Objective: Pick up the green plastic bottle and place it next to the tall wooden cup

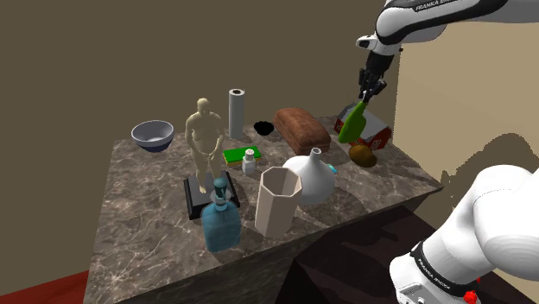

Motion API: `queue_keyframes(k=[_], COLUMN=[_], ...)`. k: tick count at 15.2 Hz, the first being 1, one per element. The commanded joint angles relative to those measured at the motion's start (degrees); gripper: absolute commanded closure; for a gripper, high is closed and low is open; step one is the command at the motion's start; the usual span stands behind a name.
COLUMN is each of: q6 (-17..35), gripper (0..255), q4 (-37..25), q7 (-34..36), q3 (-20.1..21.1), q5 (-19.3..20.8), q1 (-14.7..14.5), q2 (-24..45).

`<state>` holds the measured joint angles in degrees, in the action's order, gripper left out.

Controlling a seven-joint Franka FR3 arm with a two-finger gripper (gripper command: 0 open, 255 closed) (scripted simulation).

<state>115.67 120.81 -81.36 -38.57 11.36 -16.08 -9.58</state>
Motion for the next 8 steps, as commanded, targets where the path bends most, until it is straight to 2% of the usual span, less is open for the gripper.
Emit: queue_keyframes(k=[1,8], q6=[-1.8,-7.23], gripper=[255,255], q4=[-1.13,-5.7], q7=[0.15,0.06], q3=[0.29,0.97], q5=[0.33,0.47], q1=[0.01,-0.15], q2=[-0.76,-1.74])
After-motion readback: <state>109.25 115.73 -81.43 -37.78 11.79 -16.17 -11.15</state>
